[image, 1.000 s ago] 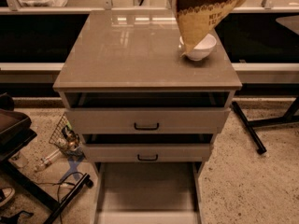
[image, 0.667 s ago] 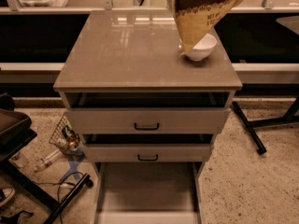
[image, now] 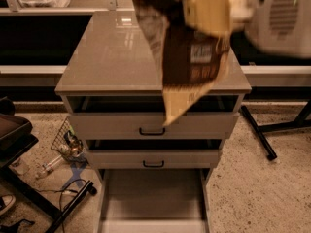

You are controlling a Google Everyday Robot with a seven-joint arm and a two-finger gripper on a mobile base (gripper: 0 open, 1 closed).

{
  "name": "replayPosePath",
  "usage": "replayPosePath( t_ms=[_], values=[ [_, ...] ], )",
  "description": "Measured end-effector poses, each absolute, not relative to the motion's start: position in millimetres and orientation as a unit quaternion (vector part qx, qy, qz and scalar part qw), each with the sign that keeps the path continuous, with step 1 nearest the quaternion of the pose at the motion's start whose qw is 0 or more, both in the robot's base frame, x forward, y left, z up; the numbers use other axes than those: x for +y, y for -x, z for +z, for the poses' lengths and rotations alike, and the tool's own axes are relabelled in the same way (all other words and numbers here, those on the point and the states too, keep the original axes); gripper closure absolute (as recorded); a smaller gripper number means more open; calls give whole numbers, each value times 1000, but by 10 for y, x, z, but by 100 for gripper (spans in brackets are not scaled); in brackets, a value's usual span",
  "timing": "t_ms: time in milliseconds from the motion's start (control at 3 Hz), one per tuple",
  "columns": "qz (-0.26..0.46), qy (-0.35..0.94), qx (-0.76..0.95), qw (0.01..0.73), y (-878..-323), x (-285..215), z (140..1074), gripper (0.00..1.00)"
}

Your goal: Place brown chip bag into bottom drawer

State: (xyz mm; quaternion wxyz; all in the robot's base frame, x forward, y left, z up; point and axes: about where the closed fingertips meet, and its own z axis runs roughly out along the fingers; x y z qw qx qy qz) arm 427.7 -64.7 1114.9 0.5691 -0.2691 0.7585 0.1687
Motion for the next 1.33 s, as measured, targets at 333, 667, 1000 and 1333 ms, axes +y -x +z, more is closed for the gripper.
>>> replayPosePath(
  t_ms=[333,667,1000,1333],
  values=[
    [230,217,804,504,-4201,-567,9924,100],
    [274,183,848,415,-4172,-552,8661,100],
    [294,170,876,342,-4191,-553,7739,100],
    [293,171,876,342,-4188,-548,7735,100]
  ],
)
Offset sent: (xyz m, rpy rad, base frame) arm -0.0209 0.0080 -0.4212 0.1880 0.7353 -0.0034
